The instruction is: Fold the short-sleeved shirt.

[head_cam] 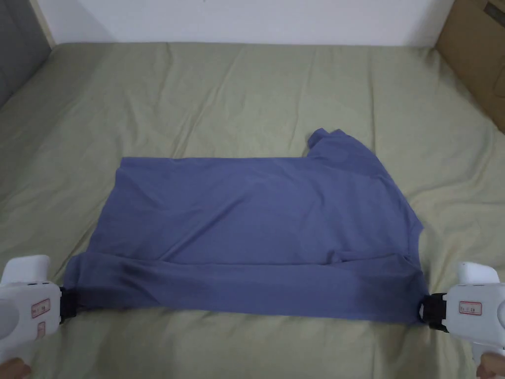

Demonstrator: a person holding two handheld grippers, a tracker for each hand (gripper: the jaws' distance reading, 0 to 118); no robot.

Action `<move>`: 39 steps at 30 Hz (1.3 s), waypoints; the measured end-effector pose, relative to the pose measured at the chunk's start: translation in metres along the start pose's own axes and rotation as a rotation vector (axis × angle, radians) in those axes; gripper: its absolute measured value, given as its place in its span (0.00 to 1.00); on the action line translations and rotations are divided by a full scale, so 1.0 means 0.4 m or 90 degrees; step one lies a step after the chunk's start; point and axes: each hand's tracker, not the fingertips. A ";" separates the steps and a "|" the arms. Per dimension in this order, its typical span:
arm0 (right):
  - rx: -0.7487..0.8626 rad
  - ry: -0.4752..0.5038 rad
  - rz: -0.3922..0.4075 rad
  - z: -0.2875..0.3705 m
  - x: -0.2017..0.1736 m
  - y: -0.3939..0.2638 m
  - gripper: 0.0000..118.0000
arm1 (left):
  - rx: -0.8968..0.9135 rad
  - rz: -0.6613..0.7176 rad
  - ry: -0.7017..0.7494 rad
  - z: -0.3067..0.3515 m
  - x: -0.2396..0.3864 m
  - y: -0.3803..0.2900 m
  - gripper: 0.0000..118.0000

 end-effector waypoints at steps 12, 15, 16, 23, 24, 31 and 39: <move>0.030 -0.028 0.042 0.145 0.041 -0.031 0.08 | 0.029 -0.030 -0.021 0.143 -0.028 -0.048 0.02; 0.002 -0.023 0.023 0.142 0.068 -0.084 0.08 | -0.003 -0.060 -0.006 0.139 -0.023 -0.113 0.02; -0.008 -0.027 0.026 0.130 0.073 -0.103 0.08 | -0.014 -0.067 0.000 0.128 -0.023 -0.132 0.02; -0.023 -0.053 0.009 0.083 0.065 -0.157 0.42 | -0.043 -0.020 0.015 0.075 -0.024 -0.142 0.65; -0.020 -0.082 0.009 0.087 0.065 -0.150 0.58 | -0.038 -0.023 0.013 0.086 -0.025 -0.133 0.75; 0.071 -0.040 0.050 0.195 0.029 -0.080 0.45 | 0.085 0.015 -0.037 0.210 -0.004 -0.048 0.46; 0.072 -0.016 0.057 0.142 -0.020 -0.064 0.00 | 0.079 0.004 -0.019 0.151 0.054 -0.030 0.00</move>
